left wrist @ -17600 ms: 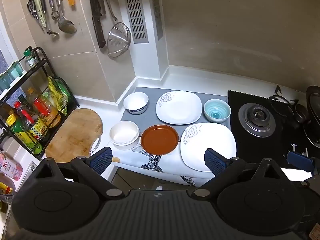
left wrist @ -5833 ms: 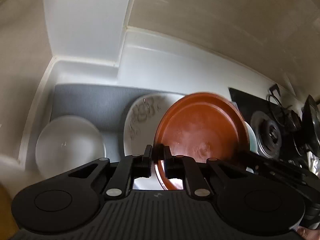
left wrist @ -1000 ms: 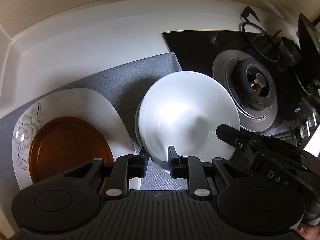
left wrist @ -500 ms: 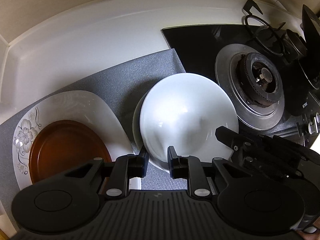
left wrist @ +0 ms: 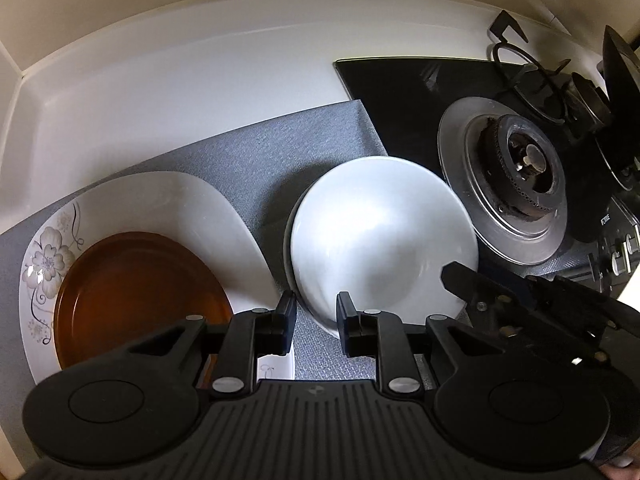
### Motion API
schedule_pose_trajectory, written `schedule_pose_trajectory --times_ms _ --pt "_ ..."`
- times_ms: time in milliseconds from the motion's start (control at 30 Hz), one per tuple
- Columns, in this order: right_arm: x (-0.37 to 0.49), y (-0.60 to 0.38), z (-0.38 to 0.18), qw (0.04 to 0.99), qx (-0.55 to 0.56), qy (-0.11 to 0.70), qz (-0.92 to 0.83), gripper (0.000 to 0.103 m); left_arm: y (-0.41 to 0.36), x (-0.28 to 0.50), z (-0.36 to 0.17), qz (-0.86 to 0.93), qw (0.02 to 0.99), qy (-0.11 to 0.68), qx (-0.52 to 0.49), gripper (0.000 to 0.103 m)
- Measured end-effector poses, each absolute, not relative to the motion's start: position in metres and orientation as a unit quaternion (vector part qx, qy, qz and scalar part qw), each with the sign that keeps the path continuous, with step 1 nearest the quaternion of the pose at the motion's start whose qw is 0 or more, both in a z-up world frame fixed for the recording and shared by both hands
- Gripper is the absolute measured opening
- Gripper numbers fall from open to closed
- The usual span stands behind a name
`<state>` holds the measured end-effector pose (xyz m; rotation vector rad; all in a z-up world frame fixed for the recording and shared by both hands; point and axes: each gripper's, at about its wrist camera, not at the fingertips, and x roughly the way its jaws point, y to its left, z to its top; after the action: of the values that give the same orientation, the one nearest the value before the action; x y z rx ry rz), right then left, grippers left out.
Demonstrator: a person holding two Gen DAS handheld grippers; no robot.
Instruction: Organize plates and bowls
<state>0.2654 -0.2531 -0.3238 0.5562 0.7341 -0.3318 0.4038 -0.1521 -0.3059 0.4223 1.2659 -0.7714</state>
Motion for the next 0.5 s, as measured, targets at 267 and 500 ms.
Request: schedule_pose_trajectory --times_ms 267,500 --pt "0.249 -0.287 -0.330 0.858 0.368 0.324 -0.154 0.046 -0.152 0.425 -0.317 -0.350 0.696 0.611 0.139 0.036" --pt "0.277 -0.287 -0.361 0.830 0.406 0.359 -0.133 0.047 -0.164 0.426 -0.329 -0.339 0.696 0.617 0.142 0.038"
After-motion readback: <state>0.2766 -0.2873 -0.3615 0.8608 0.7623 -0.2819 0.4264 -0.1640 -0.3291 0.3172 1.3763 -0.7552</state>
